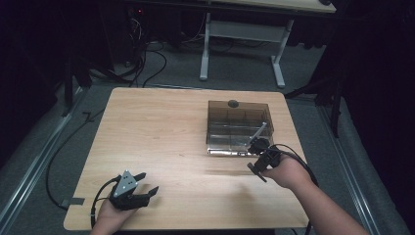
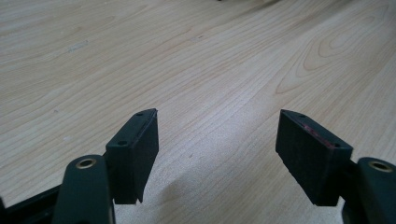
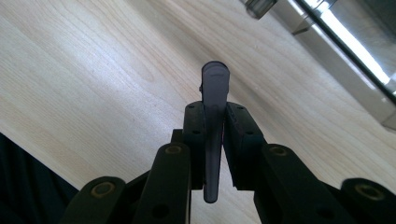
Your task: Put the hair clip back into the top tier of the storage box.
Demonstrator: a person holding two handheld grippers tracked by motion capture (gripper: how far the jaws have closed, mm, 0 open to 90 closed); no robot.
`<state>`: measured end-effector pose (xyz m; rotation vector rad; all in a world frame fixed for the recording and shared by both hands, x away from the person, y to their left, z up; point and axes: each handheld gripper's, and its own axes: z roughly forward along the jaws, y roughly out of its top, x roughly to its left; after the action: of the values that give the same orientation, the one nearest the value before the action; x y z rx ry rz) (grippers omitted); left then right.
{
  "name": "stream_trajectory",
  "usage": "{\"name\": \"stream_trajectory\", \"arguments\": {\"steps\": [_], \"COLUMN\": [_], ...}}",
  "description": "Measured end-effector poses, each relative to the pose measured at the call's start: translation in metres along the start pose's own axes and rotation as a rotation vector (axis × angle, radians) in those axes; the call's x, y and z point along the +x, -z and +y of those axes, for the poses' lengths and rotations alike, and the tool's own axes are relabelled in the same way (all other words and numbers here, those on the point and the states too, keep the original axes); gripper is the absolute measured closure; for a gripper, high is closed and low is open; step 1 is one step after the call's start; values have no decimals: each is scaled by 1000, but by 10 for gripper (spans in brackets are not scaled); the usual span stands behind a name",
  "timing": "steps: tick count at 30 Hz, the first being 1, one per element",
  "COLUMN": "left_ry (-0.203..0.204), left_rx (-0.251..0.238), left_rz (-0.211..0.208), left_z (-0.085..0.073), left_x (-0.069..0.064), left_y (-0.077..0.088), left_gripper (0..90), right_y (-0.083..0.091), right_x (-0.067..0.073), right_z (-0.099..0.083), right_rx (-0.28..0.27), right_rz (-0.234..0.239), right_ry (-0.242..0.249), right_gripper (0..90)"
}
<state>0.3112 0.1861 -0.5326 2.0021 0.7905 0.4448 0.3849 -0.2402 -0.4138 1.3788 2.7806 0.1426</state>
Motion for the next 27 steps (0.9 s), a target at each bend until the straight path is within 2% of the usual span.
{"name": "stream_trajectory", "arguments": {"steps": [5,8,16,18,27], "left_ry": [0,1,3,4,4], "left_rx": [1,-1,-2,-4,-5], "left_rz": [-2,-2,-4,-4,-8], "left_z": [0,0,0,0,0], "left_x": [0,0,0,0,1], "left_y": [0,0,0,0,0], "left_gripper": [306,306,306,306,305], "right_y": [10,16,27,28,37], "right_x": [-2,-4,-10,-11,-19], "right_z": [3,7,25,27,52], "right_rx": [1,-4,-11,-14,-39], "right_rz": [3,-1,0,-2,-9], "right_ry": [-5,9,4,15,19], "right_gripper": [797,797,797,797,797]}}
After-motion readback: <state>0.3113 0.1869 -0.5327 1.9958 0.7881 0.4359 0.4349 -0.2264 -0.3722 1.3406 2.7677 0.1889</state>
